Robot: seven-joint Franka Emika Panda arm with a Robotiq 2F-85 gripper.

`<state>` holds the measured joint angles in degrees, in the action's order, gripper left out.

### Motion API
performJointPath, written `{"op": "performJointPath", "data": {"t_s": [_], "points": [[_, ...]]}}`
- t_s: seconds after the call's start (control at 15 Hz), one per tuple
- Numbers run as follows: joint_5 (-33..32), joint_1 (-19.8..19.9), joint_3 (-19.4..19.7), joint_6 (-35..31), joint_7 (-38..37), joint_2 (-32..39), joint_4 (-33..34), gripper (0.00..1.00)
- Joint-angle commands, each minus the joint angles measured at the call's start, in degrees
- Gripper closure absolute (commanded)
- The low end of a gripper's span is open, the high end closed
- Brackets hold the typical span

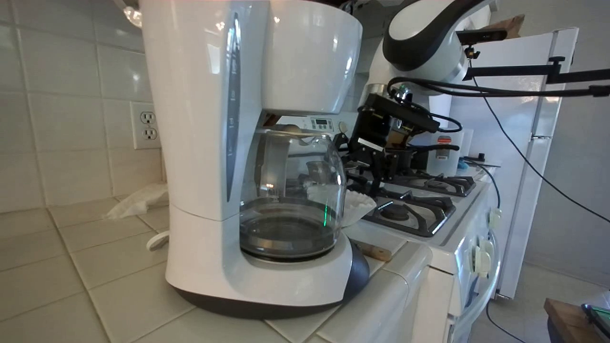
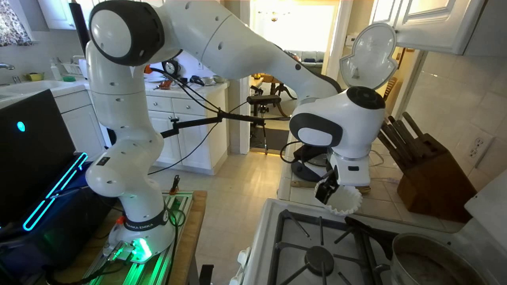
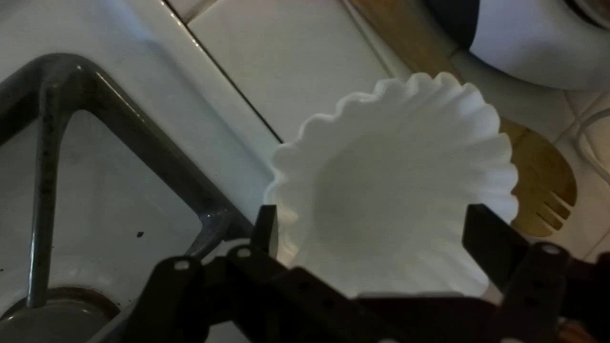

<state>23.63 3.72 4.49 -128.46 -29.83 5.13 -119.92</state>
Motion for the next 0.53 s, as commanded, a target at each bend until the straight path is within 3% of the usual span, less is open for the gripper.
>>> {"op": "performJointPath", "data": {"t_s": [0.0,0.47], "points": [[2.12,0.24,-0.16,-0.39,2.40,-1.16,-0.83,0.00],[0.11,0.37,0.35,-0.01,1.47,-1.10,-0.08,0.00]]}}
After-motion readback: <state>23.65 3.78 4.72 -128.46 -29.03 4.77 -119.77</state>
